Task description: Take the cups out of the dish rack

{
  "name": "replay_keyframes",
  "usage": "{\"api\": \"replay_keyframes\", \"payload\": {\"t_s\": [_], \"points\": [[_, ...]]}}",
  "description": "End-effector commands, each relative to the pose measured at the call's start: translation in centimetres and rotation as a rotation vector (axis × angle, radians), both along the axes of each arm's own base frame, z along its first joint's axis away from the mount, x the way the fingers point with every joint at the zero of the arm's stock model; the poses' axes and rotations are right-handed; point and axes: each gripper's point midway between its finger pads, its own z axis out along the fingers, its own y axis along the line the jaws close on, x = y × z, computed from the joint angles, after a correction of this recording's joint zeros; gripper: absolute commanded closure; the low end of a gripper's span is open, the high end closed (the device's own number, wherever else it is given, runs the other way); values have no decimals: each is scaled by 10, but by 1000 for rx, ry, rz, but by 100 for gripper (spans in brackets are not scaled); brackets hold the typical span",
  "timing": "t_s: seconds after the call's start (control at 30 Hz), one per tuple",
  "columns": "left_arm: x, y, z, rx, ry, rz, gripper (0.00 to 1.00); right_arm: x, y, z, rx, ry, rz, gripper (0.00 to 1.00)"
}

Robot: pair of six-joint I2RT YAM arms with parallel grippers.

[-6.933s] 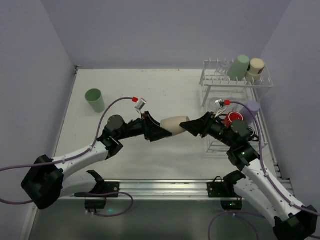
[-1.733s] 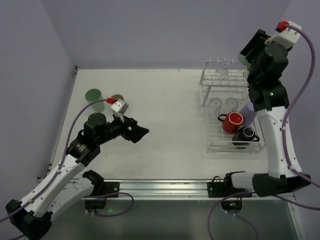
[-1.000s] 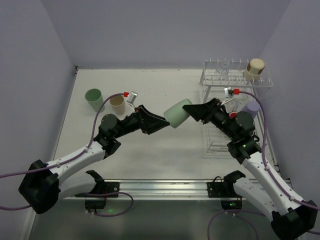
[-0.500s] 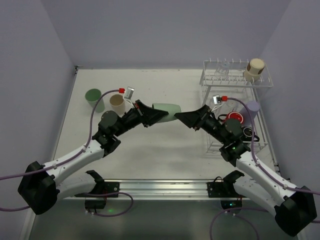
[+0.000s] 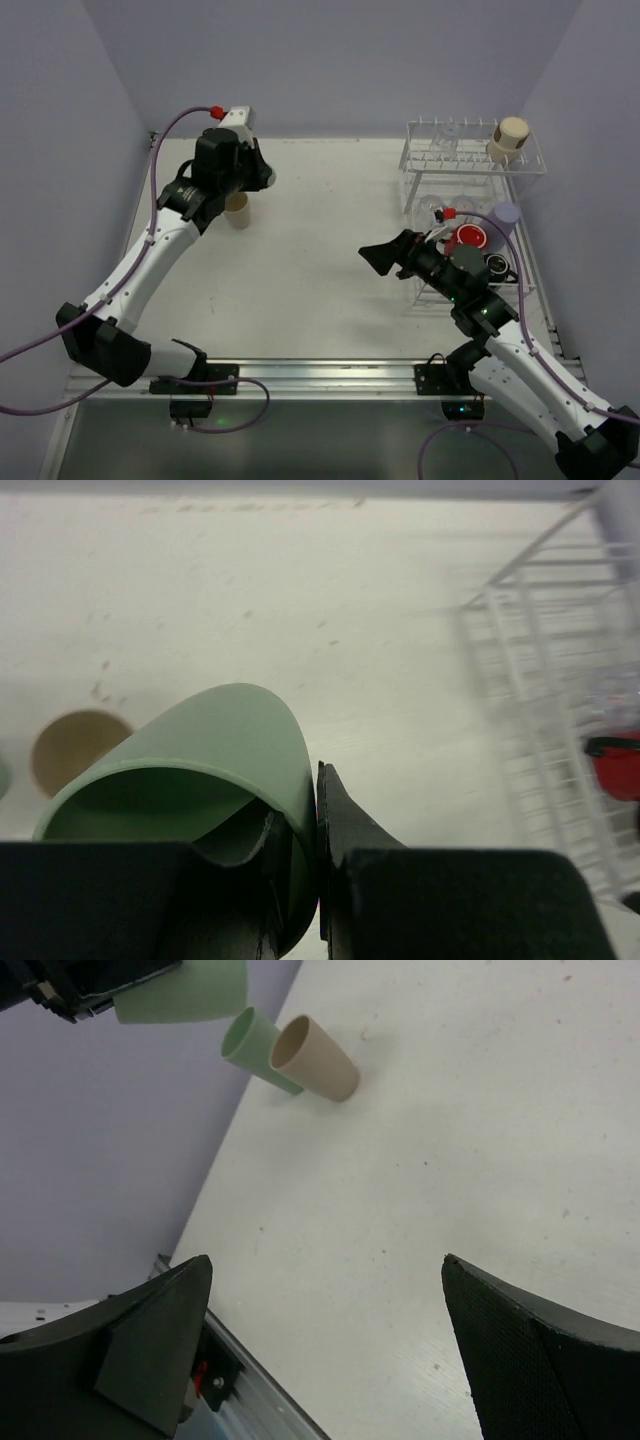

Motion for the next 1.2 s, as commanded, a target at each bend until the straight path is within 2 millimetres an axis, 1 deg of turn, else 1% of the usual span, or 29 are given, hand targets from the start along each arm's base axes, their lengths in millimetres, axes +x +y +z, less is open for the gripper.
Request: {"api": "replay_keyframes", "payload": {"t_s": [0.0, 0.03, 0.1, 0.13, 0.17, 0.33, 0.4, 0.53, 0.7, 0.83, 0.9, 1.17], "points": [[-12, 61, -71, 330, 260, 75, 100, -1, -8, -7, -112, -16, -5, 1], [-6, 67, -76, 357, 282, 98, 100, -1, -7, -10, -121, -11, 1, 1], [-2, 77, -83, 381, 320, 119, 100, -1, -7, -11, -132, -17, 10, 1], [1, 78, -81, 384, 318, 121, 100, -1, -7, -12, -137, -18, 12, 1], [3, 81, -87, 394, 340, 125, 100, -2, -6, -14, -144, -15, 18, 1], [17, 91, -100, 427, 399, 140, 100, -3, -5, -21, -155, -15, 29, 1], [23, 93, -100, 423, 398, 147, 100, -4, -4, -22, -153, -14, 38, 1], [34, 90, -95, 418, 392, 146, 100, -5, -2, -24, -152, -15, 51, 1], [43, 94, -99, 433, 412, 151, 100, -5, -2, -25, -155, -15, 56, 1], [49, 90, -107, 426, 427, 132, 100, -5, -2, -26, -156, -14, 51, 1], [50, 92, -111, 436, 439, 132, 100, -4, -3, -27, -159, -12, 49, 1], [56, 89, -135, 429, 474, 113, 100, -3, -2, -30, -165, 1, 51, 1]]}}
